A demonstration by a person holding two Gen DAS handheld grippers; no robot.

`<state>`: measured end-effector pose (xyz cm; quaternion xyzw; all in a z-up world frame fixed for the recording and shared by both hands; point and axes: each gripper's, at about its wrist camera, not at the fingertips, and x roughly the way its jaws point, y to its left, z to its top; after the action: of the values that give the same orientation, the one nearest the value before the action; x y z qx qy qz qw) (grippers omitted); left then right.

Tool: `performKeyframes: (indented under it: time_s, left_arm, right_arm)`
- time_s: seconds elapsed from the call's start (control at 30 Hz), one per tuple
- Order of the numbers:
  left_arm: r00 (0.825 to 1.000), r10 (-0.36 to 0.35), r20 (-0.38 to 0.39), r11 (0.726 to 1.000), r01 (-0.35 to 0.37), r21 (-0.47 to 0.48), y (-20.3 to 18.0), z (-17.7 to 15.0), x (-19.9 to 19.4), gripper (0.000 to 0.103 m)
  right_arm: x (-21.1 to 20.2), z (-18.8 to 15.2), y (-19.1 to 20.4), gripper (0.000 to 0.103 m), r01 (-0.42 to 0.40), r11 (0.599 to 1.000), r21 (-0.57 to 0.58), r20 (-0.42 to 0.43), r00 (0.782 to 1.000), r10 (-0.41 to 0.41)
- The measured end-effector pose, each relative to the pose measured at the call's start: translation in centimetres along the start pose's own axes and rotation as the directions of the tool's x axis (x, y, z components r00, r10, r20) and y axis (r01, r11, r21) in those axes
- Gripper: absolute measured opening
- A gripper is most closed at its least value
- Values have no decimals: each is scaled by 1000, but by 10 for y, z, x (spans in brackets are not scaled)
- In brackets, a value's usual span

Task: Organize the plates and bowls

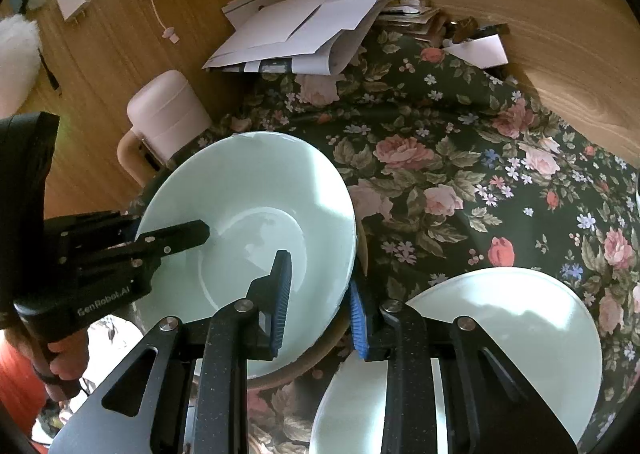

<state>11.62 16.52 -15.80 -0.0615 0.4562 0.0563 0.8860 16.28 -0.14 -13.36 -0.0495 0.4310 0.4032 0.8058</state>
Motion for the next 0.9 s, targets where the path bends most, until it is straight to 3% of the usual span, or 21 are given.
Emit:
performKeyframes:
  time_s: [0.2, 0.33, 0.57, 0.67, 0.77, 0.83, 0.9]
  left_arm:
    - [1000, -19, -17, 999, 18, -32, 3, 1, 0, 18]
    - [1000, -26, -1, 999, 26, -32, 3, 1, -2, 21]
    - [1000, 4, 5, 1000, -4, -5, -5, 5, -4, 36]
    - [997, 44, 56, 999, -45, 15, -11, 9, -14, 55]
    - [991, 53, 124, 997, -59, 44, -19, 15, -29, 66]
    - [989, 58, 140, 997, -65, 51, -23, 21, -35, 67]
    - [987, 52, 151, 996, -61, 58, -30, 26, -39, 67]
  right_arm:
    - [-5, 1, -3, 25, -4, 1000, 18, 20, 1000, 3]
    - [-16, 0, -1, 26, 52, 999, -16, 74, 996, -51]
    - [-17, 0, -8, 26, 27, 999, -21, 57, 998, -25]
    - [-20, 0, -12, 27, 21, 1000, -14, 58, 998, -21]
    - [-25, 2, -17, 38, 24, 1000, -1, 70, 997, -24]
    - [-32, 3, -23, 52, 35, 999, 11, 89, 995, -36]
    - [-40, 4, -29, 58, 45, 999, 26, 107, 993, -47]
